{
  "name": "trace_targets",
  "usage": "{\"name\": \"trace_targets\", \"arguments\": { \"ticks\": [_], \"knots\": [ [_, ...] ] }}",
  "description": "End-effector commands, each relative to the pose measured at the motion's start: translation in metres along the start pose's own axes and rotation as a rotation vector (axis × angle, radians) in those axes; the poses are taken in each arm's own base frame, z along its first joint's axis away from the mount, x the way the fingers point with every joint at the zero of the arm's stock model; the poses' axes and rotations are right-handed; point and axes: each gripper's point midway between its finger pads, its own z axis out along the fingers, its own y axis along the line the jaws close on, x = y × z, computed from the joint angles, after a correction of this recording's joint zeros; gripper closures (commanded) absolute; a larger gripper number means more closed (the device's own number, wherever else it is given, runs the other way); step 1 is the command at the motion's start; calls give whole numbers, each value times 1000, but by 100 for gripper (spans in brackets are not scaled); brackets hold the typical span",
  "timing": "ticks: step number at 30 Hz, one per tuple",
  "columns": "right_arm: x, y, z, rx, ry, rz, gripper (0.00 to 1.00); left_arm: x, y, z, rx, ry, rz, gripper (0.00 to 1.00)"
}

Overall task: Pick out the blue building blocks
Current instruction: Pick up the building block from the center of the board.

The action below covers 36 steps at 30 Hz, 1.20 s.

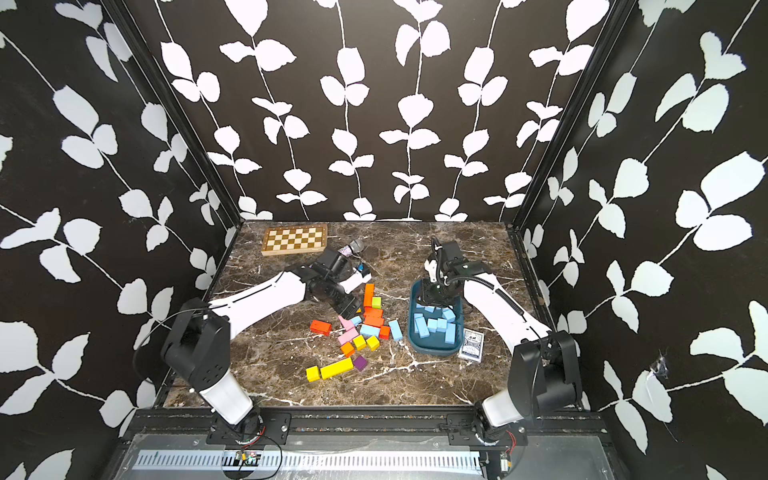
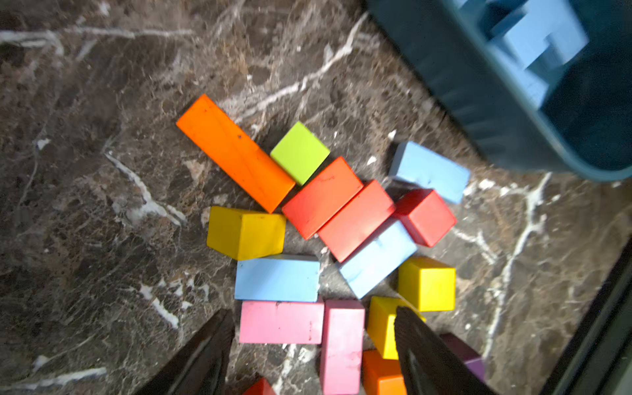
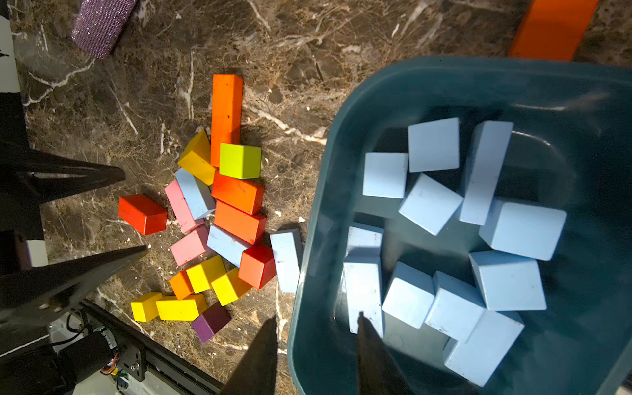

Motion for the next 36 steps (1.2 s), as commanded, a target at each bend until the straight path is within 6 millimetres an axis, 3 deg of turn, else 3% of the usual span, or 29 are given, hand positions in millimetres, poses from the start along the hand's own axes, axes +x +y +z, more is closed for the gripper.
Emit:
{"name": "trace_targets", "arguments": {
  "ticks": [1,12,17,27,32,36],
  "knots": [
    [-2,7,-4,-2,-16,-5,63,22,13,4,-80,125,68,22],
    [0,14,-2,-20,-23,-15,62,20,13,32,-79,188,84,18],
    [0,15,-4,-25,-29,-15,62,18,7,41,-72,210,97,25],
    [-2,16,-12,-22,-51,-22,63,34,12,53,-101,284,107,31],
    [-5,19,-13,-32,-65,-24,63,39,14,56,-107,297,105,45],
    [-7,24,-17,-56,-81,-27,63,33,10,54,-89,271,108,55]
  ]
}}
